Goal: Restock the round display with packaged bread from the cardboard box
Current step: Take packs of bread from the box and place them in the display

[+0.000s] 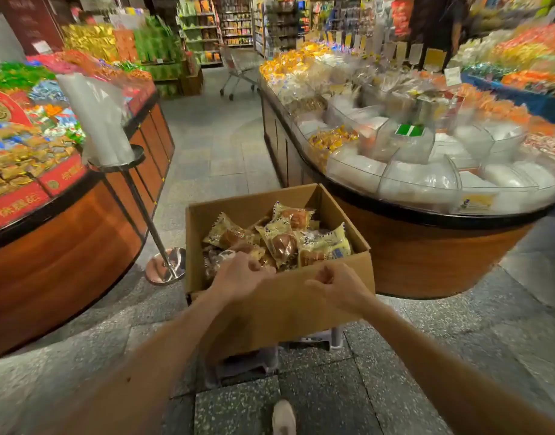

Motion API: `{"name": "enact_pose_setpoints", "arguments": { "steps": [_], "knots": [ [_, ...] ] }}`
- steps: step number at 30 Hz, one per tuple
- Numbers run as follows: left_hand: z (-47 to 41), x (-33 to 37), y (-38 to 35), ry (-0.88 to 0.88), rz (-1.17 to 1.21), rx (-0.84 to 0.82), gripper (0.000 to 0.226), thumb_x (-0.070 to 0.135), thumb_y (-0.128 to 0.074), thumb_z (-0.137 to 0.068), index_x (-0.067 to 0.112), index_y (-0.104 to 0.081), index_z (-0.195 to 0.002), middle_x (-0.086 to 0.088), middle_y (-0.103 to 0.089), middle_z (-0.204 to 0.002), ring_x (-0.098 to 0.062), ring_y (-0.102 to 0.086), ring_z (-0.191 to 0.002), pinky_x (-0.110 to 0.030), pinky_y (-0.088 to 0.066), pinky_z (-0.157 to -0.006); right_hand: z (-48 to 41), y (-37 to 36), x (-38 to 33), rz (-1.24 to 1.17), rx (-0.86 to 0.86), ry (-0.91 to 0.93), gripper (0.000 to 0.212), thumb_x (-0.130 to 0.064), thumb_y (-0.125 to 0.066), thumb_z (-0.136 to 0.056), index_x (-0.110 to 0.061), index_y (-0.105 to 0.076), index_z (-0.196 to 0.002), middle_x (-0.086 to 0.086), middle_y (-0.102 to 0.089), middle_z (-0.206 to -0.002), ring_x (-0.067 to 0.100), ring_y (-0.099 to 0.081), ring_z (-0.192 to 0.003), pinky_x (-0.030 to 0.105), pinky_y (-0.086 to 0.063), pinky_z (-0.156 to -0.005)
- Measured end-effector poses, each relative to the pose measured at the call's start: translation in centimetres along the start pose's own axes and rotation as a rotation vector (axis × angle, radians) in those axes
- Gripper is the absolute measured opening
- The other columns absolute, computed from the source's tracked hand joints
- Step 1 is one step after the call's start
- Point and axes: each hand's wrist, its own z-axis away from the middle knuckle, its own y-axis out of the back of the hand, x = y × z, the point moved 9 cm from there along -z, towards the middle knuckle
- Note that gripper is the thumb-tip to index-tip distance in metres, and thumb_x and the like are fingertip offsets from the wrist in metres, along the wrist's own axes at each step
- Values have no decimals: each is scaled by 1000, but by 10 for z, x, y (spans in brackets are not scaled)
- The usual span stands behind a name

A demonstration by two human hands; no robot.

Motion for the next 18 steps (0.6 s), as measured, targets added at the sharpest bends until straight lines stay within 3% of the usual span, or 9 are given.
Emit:
{"name": "enact_pose_setpoints", "arguments": {
  "steps": [3, 5, 7, 8, 10, 13, 15, 18],
  "knots": [
    [-100, -27, -19, 69, 15, -10, 22, 47, -68, -89, 26, -67, -84, 9, -65, -85, -10, -61, -72, -35, -54, -82, -84, -5, 33, 8, 37, -76, 13, -18, -66, -93, -19, -58, -103, -6, -61, -94, 13, -59, -89, 15, -39, -67],
    [-156, -41, -41, 142, 88, -43, 20, 42, -69, -90, 23, -63, -90, 9, -61, -85, -6, -54, -72, -26, -49, -74, -134, -8, 57, 37, 31, -152, 29, -20, -67, -92, -17, -57, -120, -4, -62, -110, 13, -59, -101, 19, -44, -75],
    [-200, -57, -68, 239, 188, -55, 21, 34, -71, -90, 23, -53, -93, 7, -57, -81, -4, -52, -68, -21, -45, -65, -175, -10, 78, 130, 17, -216, 49, -22, -67, -93, -15, -48, -137, 4, -59, -130, 18, -55, -116, 31, -48, -92],
    [-215, -63, -80, 295, 221, -73, 27, 34, -73, -88, 22, -51, -97, 3, -60, -84, -6, -57, -72, -23, -48, -67, -191, -12, 89, 194, -3, -236, 57, -23, -67, -93, -15, -42, -144, 6, -53, -140, 22, -50, -127, 36, -44, -101],
    [-244, -79, -104, 408, 300, -70, 46, 40, -79, -81, 16, -54, -112, -6, -66, -105, -20, -65, -95, -36, -55, -85, -219, -16, 109, 325, -60, -274, 76, -26, -71, -90, -13, -29, -152, 9, -37, -155, 26, -33, -144, 39, -32, -114],
    [-274, -92, -127, 541, 356, -57, 86, 48, -85, -70, 12, -45, -137, -7, -55, -134, -31, -53, -124, -47, -45, -106, -247, -34, 138, 501, -212, -277, 101, -36, -78, -83, -12, -14, -157, 8, -16, -165, 29, -11, -152, 45, -20, -121],
    [-284, -95, -133, 593, 363, -43, 95, 47, -86, -70, 9, -38, -142, -9, -49, -140, -32, -49, -129, -49, -42, -108, -258, -47, 151, 623, -292, -261, 107, -45, -78, -81, -14, -10, -157, 6, -14, -164, 32, -10, -151, 51, -20, -120],
    [-291, -103, -136, 650, 364, -23, 94, 44, -89, -66, 7, -41, -139, -12, -48, -139, -32, -48, -129, -50, -43, -107, -274, -52, 151, 803, -348, -148, 97, -55, -74, -80, -19, -23, -155, 7, -24, -158, 32, -16, -146, 54, -18, -119]
  ]
}}
